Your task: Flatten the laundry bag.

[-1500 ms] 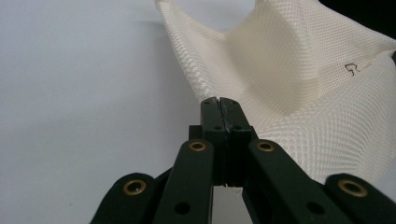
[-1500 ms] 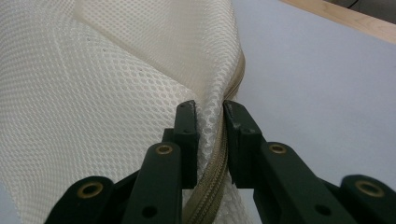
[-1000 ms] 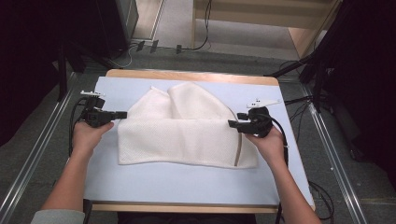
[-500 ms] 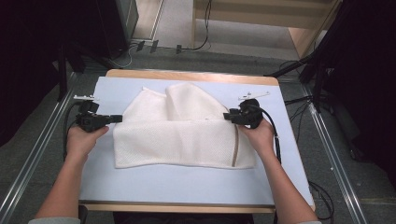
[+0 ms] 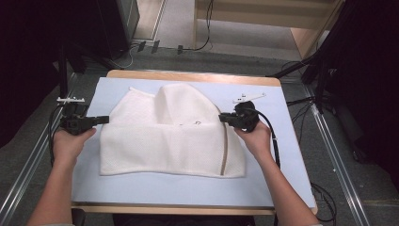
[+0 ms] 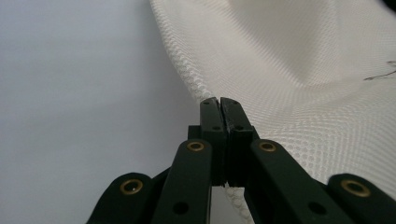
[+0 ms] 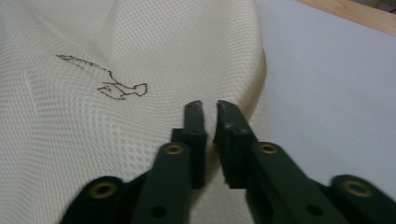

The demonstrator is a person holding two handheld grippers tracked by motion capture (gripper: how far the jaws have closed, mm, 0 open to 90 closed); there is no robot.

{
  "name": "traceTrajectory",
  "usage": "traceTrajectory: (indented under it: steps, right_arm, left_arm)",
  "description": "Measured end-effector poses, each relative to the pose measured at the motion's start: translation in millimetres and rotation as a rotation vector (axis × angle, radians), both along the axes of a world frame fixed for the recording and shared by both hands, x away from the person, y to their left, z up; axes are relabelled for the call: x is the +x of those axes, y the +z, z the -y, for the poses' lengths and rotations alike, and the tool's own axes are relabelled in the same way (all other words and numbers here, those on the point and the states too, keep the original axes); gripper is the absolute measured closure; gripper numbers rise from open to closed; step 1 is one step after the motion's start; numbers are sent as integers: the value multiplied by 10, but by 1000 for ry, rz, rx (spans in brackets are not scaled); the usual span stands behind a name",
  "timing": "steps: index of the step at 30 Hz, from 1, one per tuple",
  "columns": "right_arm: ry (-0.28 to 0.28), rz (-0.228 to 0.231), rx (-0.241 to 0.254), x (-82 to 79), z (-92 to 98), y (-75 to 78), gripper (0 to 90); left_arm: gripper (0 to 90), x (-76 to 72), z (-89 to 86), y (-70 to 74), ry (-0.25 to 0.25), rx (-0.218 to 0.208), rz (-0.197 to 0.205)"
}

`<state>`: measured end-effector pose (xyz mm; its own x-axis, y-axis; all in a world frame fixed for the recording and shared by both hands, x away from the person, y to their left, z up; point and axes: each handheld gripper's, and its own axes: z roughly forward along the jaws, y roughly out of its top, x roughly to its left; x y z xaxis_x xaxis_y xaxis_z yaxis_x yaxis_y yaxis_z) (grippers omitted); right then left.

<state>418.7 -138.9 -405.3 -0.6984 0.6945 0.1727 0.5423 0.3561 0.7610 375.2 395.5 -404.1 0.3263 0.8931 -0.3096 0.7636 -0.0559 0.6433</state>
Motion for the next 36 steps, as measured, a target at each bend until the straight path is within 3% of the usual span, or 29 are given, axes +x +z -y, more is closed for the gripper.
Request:
traceTrajectory:
  steps: [3,4,7,14,17,19,22,29,31,36]
  right_arm:
    - [2,-4,21,0,28,20,683]
    - [-8,38,9,-25,65,79,685]
    - [-33,43,19,-26,97,97,681]
    - [-70,-7,-18,156,71,-143,632]
    - [-48,-16,-33,237,-37,-273,571]
    - [-39,-28,-44,265,-93,-336,587]
    - [-24,-61,-35,285,-154,-412,606]
    - [44,-104,-71,226,-340,-514,617]
    - [51,-90,-91,209,-369,-509,611]
    - [13,-39,-69,252,-255,-404,559]
  left_arm:
    - [900,-15,-63,-25,2,-19,-6]
    - [899,-30,-113,-37,4,-31,-3]
    - [898,-38,-161,-44,11,-54,-2]
    - [885,-32,-225,-140,24,-48,-37]
    - [748,-31,-235,-167,18,-73,-7]
    - [644,-33,-245,-153,16,-96,3]
    - [558,-37,-214,-115,12,-88,14]
    - [510,-32,-121,-59,-14,-71,27]
    - [505,-30,-133,-64,-12,-68,20]
    - [501,-20,-193,-108,4,-68,10]
